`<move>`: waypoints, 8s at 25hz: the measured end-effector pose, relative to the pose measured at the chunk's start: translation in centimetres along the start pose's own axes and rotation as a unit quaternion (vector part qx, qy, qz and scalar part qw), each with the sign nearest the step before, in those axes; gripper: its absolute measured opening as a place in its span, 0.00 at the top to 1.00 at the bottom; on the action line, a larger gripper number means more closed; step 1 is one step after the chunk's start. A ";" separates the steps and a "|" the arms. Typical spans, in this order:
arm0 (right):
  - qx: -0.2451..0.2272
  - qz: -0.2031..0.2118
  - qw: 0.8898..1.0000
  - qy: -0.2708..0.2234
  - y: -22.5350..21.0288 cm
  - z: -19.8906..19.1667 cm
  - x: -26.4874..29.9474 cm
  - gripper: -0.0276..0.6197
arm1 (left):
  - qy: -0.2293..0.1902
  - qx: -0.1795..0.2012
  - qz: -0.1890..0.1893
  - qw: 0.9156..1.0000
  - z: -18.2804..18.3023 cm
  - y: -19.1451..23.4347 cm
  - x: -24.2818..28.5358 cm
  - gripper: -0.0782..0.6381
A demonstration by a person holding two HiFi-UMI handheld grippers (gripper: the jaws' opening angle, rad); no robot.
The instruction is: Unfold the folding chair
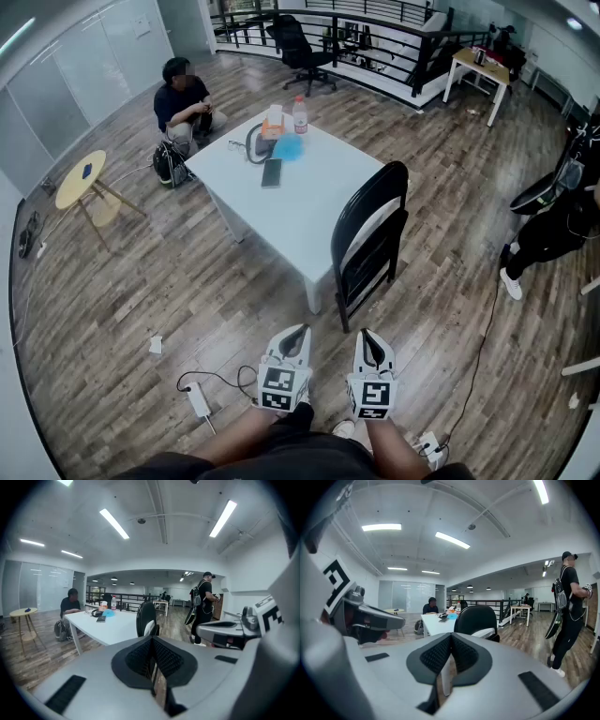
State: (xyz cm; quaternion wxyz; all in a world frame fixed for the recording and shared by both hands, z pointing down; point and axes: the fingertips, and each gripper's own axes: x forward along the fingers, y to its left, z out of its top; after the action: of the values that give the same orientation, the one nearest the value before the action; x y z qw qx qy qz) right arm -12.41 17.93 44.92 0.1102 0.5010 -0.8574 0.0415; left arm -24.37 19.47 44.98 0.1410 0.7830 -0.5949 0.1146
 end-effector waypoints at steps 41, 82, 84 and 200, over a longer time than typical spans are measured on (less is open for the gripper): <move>0.112 -0.111 0.978 0.137 -20.2 -3.8 31.7 0.94 | 0.111 0.137 -0.052 0.983 16.1 6.5 35.7 0.78; 0.247 -0.205 0.895 0.310 -24.9 -15.9 39.7 0.48 | 0.310 0.121 -0.282 0.900 14.2 3.5 45.6 0.63; 0.249 -0.205 0.897 0.302 -25.4 -16.4 38.9 0.48 | 0.308 0.115 -0.292 0.898 14.0 3.2 45.4 0.63; 0.134 -0.183 0.974 0.008 -31.9 -10.2 -4.2 0.93 | 0.100 0.011 -0.285 0.953 2.2 -19.0 24.0 0.88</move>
State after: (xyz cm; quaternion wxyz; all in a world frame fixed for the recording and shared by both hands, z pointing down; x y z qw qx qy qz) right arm 18.80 7.61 52.58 0.0549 0.6594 -0.7367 0.1391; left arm 0.39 1.93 49.64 0.2182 0.9061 -0.3282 0.1538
